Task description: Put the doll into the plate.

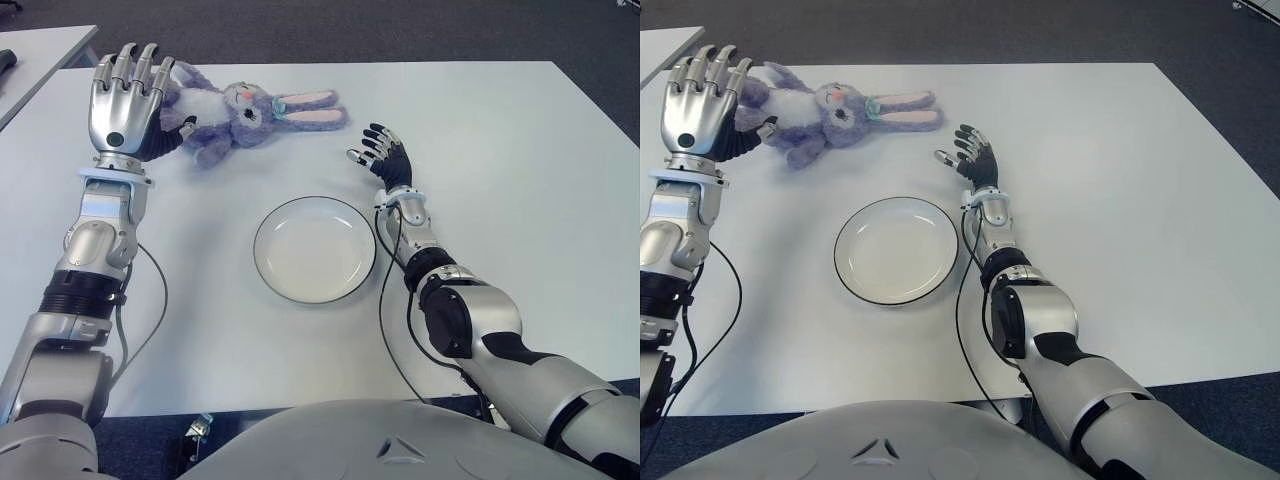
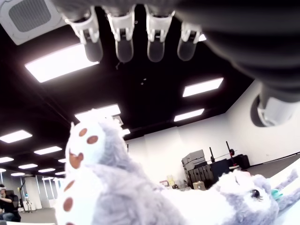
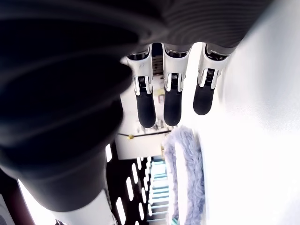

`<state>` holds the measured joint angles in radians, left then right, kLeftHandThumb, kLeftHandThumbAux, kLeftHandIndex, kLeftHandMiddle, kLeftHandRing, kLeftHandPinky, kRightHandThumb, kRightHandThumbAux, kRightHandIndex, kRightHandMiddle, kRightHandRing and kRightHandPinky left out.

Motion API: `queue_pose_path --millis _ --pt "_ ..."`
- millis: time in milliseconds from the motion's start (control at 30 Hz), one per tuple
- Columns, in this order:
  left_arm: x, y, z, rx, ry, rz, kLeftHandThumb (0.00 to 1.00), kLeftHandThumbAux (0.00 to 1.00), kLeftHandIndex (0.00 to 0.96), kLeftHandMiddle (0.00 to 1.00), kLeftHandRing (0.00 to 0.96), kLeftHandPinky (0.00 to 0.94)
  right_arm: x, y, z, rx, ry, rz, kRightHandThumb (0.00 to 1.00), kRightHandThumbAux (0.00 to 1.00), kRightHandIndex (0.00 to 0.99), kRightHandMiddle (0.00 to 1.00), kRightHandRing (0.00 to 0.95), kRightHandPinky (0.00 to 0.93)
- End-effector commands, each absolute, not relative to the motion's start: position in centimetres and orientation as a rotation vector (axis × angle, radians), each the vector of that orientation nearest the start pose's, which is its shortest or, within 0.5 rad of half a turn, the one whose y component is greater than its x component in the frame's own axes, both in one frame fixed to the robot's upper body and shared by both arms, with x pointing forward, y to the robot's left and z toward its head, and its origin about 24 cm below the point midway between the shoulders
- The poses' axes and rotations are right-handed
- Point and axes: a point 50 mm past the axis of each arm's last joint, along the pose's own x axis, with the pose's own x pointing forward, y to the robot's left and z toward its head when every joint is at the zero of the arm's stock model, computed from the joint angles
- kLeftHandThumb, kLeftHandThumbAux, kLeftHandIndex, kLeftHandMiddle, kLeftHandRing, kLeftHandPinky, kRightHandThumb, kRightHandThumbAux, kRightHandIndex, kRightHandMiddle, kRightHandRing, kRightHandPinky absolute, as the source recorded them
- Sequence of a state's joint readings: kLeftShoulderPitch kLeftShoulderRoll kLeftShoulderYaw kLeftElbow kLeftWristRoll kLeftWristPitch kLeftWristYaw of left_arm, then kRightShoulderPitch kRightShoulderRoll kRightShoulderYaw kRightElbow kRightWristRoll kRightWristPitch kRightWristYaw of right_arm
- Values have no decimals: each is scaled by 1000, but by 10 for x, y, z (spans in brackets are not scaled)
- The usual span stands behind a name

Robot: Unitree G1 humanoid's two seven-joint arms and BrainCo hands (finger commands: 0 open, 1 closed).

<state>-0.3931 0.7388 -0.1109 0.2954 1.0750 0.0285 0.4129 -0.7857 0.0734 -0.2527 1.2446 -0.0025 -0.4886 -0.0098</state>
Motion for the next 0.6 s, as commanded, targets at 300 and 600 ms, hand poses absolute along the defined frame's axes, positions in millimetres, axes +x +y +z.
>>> queue_pose_path --millis 300,600 --pt "328 264 156 1783 -417 322 305 361 0 39 6 0 291 -79 -59 194 483 46 91 920 171 208 180 178" --pt "333 260 158 1780 -429 276 305 362 0 35 1 0 290 -78 -60 206 483 43 95 930 170 209 181 178"
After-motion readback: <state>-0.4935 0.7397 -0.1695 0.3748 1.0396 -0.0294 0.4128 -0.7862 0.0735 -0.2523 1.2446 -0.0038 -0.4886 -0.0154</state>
